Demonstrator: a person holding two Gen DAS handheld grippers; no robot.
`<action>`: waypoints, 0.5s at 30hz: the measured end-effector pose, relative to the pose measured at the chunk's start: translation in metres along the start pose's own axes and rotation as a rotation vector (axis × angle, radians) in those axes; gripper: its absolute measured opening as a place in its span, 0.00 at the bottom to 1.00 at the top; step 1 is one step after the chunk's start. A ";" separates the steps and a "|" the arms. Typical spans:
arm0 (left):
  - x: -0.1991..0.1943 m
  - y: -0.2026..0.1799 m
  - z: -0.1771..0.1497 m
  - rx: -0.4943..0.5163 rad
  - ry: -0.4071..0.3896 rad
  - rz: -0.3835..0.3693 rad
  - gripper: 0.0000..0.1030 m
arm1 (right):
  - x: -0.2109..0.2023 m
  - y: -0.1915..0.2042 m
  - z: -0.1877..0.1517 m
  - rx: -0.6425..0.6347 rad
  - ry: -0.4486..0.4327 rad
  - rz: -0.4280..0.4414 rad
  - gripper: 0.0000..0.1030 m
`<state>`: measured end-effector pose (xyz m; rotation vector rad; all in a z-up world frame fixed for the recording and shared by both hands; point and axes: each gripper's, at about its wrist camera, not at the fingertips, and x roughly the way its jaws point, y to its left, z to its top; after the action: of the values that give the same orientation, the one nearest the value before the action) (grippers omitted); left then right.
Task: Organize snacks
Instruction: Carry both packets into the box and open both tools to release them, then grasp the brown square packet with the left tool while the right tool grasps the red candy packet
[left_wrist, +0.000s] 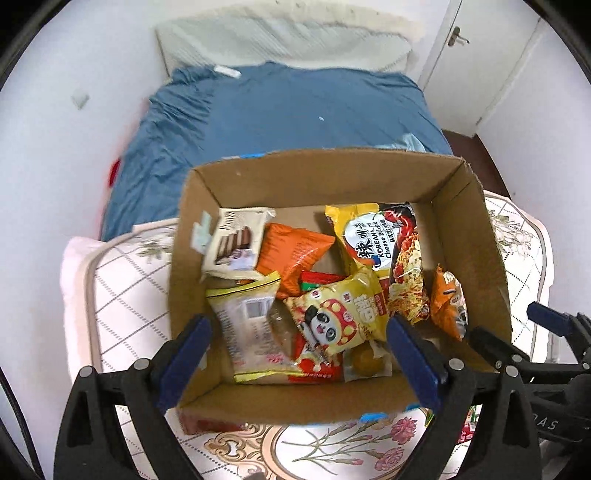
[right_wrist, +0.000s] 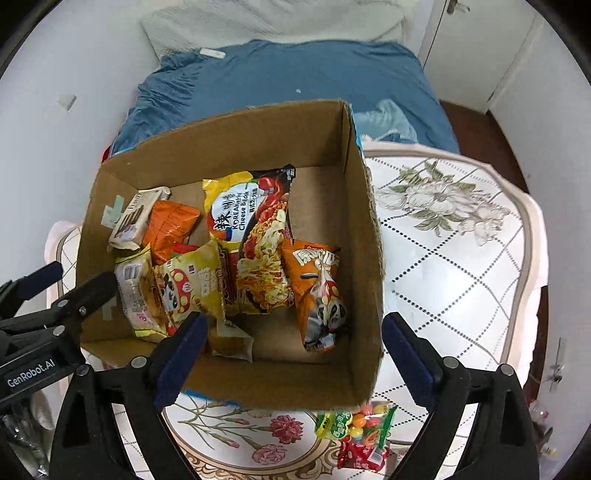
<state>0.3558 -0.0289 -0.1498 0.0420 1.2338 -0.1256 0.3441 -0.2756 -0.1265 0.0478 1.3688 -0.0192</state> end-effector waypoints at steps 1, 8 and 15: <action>-0.004 0.000 -0.004 -0.004 -0.013 0.006 0.94 | -0.005 0.001 -0.003 -0.004 -0.018 -0.004 0.94; -0.040 0.007 -0.041 -0.048 -0.083 0.009 0.94 | -0.047 0.012 -0.035 -0.033 -0.131 -0.035 0.94; -0.079 0.005 -0.076 -0.056 -0.166 0.035 0.94 | -0.082 0.021 -0.064 -0.047 -0.201 -0.022 0.94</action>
<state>0.2592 -0.0105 -0.1003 0.0046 1.0702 -0.0633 0.2661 -0.2529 -0.0585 -0.0080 1.1679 -0.0098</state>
